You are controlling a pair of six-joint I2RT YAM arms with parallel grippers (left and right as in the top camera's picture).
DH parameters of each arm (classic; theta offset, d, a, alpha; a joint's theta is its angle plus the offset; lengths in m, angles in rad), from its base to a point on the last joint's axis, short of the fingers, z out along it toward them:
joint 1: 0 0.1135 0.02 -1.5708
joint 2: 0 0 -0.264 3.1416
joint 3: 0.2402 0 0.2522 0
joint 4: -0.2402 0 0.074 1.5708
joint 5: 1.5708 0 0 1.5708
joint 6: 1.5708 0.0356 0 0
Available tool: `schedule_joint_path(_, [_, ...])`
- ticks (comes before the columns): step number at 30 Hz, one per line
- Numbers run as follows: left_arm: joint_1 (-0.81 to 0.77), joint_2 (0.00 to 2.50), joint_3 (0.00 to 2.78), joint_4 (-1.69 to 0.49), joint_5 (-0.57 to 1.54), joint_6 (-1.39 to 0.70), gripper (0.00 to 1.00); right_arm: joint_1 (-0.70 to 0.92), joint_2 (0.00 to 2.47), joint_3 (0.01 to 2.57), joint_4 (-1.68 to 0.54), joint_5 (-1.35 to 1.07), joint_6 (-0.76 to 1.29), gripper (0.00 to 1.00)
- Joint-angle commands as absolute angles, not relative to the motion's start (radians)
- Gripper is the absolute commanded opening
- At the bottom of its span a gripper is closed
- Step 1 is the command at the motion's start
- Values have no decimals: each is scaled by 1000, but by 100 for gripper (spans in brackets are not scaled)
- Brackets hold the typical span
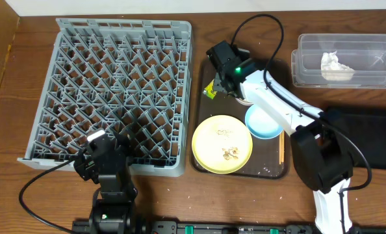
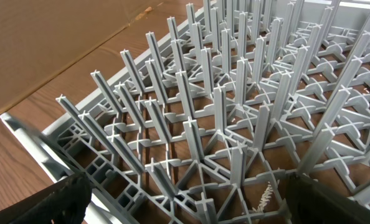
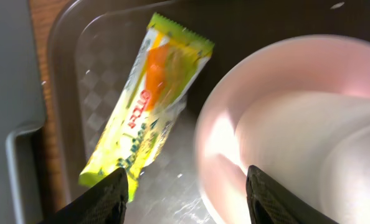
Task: Sort waste into correct bins and load items into the dishwasher
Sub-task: 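Reach the right gripper to the yellow snack wrapper and grasp it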
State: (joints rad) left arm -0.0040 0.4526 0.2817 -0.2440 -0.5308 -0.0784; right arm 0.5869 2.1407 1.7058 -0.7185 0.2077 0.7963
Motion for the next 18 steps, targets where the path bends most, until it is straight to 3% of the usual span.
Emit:
schedule_joint_path(1, [-3, 449, 296, -247, -543, -80, 100, 567, 2160, 1704, -715, 254, 769, 59])
schedule_joint_path(8, [-3, 449, 296, -247, -543, -80, 100, 569, 2119, 1708, -558, -78, 521, 61])
schedule_joint_path(14, [-3, 449, 296, -247, -543, -80, 100, 606, 2111, 1706, -533, -51, 519, 56])
schedule_joint_path(18, [-3, 449, 296, -247, -543, -80, 100, 645, 2165, 1706, -592, 170, 566, 56])
